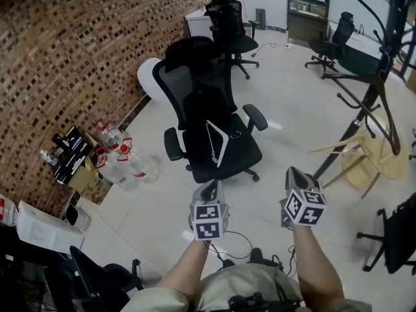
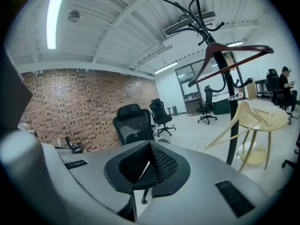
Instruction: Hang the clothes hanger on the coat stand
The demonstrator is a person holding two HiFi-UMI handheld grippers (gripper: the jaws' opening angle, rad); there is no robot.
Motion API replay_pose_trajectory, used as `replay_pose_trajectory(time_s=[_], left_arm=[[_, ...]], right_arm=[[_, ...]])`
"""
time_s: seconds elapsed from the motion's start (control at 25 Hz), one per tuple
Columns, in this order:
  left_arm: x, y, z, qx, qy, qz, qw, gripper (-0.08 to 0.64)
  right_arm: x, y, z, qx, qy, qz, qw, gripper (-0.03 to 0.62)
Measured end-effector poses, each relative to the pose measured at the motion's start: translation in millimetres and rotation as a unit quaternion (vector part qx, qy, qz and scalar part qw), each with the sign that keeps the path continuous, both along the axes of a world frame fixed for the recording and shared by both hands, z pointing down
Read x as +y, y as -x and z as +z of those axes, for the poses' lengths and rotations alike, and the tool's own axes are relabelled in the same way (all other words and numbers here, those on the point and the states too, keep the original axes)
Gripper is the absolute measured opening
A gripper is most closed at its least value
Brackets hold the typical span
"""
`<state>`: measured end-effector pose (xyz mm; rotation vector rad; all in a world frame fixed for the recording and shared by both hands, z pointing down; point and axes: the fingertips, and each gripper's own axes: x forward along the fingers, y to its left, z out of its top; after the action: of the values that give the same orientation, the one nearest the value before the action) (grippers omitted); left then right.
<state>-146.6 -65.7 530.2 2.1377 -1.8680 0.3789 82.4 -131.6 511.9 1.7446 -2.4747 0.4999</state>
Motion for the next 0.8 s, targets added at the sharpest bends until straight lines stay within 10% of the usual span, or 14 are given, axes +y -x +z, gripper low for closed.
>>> replay_pose_trajectory(time_s=[0.4,0.8], left_arm=[[-52.0,5.8,7.3,0.025,0.005,-0.064,0.9976,0.015],[-96.0,114.4,10.7,0.024,-0.016,-0.033,0.9991,0.015]], right_arm=[[-66.6,36.2,9.2,0.02,-0.021,-0.081,0.996,0.032],[-94.8,165.7,18.6,0.033,-0.013,-0.088,0.995,0.078]])
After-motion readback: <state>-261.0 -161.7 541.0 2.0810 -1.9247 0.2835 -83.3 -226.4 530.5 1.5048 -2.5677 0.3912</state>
